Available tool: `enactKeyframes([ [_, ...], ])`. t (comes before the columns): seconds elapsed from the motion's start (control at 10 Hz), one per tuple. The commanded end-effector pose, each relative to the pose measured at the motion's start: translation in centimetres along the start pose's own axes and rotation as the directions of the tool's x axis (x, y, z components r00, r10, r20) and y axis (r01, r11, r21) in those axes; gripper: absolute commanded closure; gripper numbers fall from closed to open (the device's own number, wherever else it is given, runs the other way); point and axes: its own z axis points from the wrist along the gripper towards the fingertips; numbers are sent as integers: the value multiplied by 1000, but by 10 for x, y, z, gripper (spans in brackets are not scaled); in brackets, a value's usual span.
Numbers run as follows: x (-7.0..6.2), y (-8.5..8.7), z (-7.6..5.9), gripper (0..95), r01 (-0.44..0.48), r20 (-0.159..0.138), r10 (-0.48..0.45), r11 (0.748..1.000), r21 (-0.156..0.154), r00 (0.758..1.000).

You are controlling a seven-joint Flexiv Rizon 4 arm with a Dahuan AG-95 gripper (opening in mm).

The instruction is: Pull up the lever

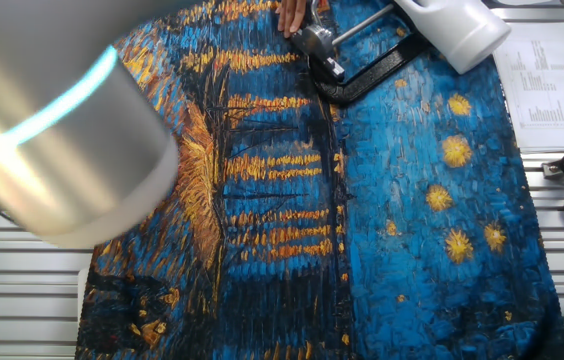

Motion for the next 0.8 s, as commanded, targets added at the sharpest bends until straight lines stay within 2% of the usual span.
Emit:
enactKeyframes([
  [0.1,35,14,-49,950,-418,-98,438,892,174,894],
  [0.2,49,22,-67,950,-551,-101,587,797,245,804],
  [0.3,61,29,-77,950,-640,-127,705,693,333,698],
  [0.4,62,30,-74,950,-700,-137,801,581,415,583],
  [0.5,71,28,-66,950,-762,-108,886,446,469,452],
  [0.6,75,26,-62,950,-781,-78,904,404,476,420],
  [0.7,75,26,-62,950,-829,-7,946,288,480,325],
  [0.8,75,26,-62,950,-851,28,960,232,472,277],
])
